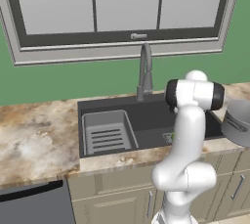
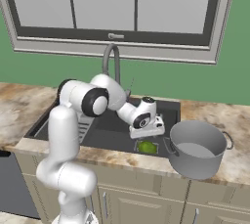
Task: Dump the lettuce from the pot into the sink. Then turn on the water and wash the lettuce. Then turn off the water and put the lettuce back in the pot.
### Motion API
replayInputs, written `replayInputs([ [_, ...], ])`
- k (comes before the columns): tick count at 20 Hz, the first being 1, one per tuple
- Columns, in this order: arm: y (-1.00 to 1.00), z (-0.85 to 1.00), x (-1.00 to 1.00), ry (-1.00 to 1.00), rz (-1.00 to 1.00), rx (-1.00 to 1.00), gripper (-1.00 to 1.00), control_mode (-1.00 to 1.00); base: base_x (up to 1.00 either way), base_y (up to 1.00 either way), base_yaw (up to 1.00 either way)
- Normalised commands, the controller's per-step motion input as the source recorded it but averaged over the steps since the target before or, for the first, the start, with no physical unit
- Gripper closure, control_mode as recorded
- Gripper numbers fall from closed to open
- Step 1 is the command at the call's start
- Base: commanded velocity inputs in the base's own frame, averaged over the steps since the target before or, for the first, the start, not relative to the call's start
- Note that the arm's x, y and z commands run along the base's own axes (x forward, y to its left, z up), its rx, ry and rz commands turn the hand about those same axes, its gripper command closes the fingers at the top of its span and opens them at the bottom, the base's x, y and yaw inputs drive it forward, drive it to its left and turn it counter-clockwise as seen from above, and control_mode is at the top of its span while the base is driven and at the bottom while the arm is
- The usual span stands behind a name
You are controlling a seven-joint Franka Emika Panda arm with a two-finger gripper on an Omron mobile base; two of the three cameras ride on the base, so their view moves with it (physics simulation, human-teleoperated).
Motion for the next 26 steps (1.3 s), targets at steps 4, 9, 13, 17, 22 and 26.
replayInputs([
  [4,-0.02,-0.25,0.0,-0.01,0.23,-0.01,-1.0,-1.0,0.0,0.0,0.0],
  [9,-0.04,-0.14,0.0,0.0,0.22,0.0,-1.0,-1.0,0.0,0.0,0.0],
  [13,0.0,-0.22,0.0,0.0,0.21,0.0,-1.0,-1.0,0.0,0.0,0.0],
  [17,0.0,-0.26,0.01,0.0,0.19,0.0,-1.0,-1.0,0.0,0.0,0.0],
  [22,0.0,-0.24,0.14,0.0,0.15,0.0,-1.0,-1.0,0.0,0.0,0.0],
  [26,0.0,-0.22,0.21,0.0,0.1,0.0,-1.0,-1.0,0.0,0.0,0.0],
])
